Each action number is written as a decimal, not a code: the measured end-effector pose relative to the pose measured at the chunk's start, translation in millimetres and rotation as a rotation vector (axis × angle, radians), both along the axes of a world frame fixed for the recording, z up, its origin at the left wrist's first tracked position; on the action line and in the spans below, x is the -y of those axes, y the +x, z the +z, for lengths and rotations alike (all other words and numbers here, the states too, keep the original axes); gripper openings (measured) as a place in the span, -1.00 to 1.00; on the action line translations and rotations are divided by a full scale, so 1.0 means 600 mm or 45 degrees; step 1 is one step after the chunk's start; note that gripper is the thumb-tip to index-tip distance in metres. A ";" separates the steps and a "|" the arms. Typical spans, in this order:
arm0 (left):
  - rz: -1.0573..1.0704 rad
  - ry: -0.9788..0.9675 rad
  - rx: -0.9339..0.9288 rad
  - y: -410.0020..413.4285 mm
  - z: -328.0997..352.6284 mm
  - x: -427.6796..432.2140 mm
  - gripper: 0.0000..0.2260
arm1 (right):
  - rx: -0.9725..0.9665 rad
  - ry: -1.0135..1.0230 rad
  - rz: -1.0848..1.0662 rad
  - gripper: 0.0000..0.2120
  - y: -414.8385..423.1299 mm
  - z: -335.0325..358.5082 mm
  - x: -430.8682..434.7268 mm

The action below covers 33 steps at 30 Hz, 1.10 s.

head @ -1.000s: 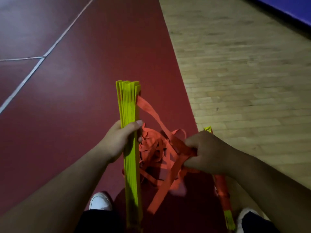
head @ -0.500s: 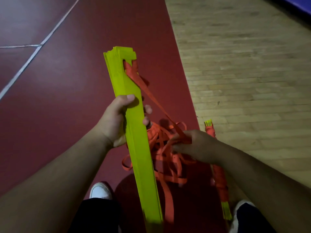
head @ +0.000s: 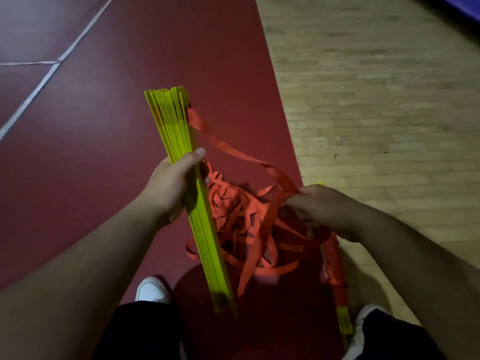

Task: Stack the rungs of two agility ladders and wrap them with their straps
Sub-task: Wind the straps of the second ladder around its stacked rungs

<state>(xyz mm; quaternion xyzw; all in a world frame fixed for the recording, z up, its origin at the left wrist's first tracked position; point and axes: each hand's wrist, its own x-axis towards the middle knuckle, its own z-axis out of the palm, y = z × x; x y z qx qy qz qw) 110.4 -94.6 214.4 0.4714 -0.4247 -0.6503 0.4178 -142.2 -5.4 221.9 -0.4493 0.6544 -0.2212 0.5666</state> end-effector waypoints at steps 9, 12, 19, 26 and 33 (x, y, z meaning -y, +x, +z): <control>-0.055 -0.090 0.118 0.000 0.007 0.009 -0.53 | 0.185 0.023 -0.209 -0.75 0.014 0.043 0.004; -0.224 -0.091 0.163 -0.002 0.007 0.000 -0.52 | 0.110 -0.132 -0.219 -0.79 0.007 0.046 0.007; -0.431 -0.521 0.447 -0.020 0.003 -0.019 -0.73 | -0.220 -0.347 -0.127 -0.83 0.010 0.038 0.014; -0.240 -0.372 0.163 -0.019 0.005 -0.019 -0.69 | -0.376 -0.508 -0.161 -0.76 -0.015 0.047 0.013; -0.481 -0.168 0.049 -0.029 0.008 -0.025 -0.72 | -0.400 -0.684 -0.250 -0.94 -0.016 0.036 0.018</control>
